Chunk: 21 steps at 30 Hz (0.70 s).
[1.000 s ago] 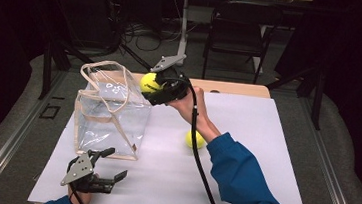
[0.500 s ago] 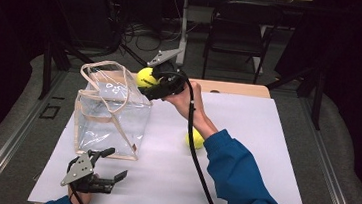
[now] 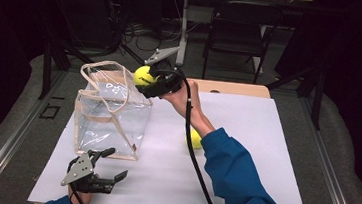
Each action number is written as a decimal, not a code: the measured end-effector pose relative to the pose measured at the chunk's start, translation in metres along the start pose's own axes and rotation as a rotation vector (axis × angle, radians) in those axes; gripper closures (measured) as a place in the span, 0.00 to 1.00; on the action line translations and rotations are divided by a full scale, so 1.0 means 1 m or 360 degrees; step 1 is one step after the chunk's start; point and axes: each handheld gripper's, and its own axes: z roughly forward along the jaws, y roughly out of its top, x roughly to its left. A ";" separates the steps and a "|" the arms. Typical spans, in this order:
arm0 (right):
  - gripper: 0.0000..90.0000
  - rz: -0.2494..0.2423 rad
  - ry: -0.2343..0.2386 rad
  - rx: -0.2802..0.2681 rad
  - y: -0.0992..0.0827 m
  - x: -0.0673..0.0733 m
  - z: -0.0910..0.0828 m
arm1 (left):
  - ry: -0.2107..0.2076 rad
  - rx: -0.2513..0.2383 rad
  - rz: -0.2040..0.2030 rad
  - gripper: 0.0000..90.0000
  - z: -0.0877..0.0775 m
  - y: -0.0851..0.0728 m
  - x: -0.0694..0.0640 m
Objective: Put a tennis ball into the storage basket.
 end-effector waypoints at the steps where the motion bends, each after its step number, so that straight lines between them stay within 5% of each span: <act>1: 0.29 -0.0001 0.0002 -0.0002 0.001 0.000 0.000 | 0.0000 0.0001 0.0000 0.18 0.000 0.000 0.000; 21: 0.29 -0.0014 0.0002 -0.0018 0.012 0.003 0.008 | -0.0005 0.0005 0.0003 0.18 0.000 0.000 0.000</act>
